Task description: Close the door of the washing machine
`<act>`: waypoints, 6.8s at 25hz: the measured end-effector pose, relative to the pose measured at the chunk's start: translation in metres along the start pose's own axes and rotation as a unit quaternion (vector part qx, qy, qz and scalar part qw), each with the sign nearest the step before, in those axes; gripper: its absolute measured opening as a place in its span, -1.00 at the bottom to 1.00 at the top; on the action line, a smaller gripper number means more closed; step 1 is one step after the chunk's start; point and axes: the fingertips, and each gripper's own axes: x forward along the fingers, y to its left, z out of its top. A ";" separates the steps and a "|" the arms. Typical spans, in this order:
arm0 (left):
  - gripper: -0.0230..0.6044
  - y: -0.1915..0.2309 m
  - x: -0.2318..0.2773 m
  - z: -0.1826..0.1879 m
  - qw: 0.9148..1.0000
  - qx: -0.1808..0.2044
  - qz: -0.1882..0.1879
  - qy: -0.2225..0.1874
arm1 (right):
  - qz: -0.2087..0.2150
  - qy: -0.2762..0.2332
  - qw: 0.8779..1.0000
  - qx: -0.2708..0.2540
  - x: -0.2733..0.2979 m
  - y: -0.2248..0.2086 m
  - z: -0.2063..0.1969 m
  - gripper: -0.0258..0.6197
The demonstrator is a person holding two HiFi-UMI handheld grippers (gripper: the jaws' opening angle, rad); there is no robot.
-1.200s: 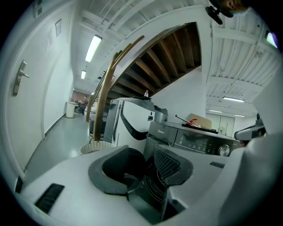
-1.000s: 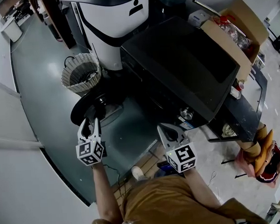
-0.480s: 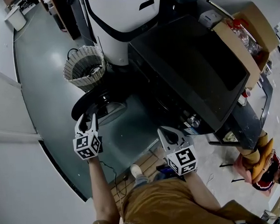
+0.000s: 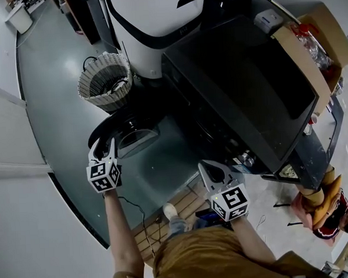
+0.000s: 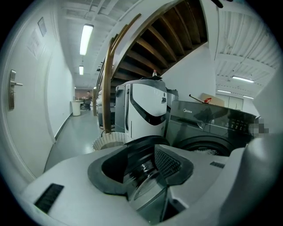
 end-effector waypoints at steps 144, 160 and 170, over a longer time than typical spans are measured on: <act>-0.45 -0.071 -0.007 -0.086 0.971 0.086 -0.031 0.221 | -0.062 -0.061 0.996 0.027 -0.139 -0.005 -0.012 -0.89; -0.51 -0.111 -0.019 -0.096 0.964 0.092 -0.072 0.238 | -0.111 -0.085 0.989 0.047 -0.170 -0.011 -0.010 -0.89; -0.52 -0.129 -0.024 -0.098 0.962 0.097 -0.080 0.243 | -0.118 -0.091 0.988 0.048 -0.183 -0.011 -0.012 -0.89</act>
